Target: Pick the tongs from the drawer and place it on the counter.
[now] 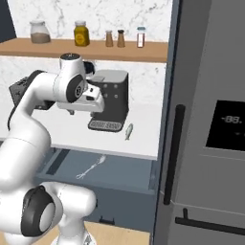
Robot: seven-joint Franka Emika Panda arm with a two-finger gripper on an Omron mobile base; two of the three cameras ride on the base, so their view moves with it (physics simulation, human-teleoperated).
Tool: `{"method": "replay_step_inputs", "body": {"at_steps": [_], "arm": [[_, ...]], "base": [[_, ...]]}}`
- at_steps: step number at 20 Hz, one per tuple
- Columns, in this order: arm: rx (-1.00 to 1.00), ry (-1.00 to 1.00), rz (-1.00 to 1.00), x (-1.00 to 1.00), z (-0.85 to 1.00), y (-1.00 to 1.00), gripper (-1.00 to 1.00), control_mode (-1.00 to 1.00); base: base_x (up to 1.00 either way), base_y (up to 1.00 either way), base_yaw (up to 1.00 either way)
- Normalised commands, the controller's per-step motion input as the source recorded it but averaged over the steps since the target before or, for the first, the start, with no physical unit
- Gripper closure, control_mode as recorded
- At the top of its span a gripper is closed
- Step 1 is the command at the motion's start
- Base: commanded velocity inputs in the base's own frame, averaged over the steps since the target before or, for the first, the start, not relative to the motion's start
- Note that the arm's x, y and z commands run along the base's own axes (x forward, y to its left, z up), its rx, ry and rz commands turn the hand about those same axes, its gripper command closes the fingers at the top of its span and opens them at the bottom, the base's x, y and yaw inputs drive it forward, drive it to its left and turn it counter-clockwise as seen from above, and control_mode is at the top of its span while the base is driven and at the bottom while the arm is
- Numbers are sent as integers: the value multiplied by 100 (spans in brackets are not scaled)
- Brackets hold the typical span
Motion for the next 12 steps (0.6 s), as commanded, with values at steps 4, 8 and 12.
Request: {"method": "replay_step_inputs", "body": {"at_steps": [4, 8, 12], "arm": [[0, 0, 0, 0, 0, 0, -100, 100], [0, 0, 0, 0, 0, 0, -100, 100], [0, 0, 0, 0, 0, 0, -100, 100]], "base": [[-52, -24, 0], [-48, 3, -2], [-11, 44, -2]]}}
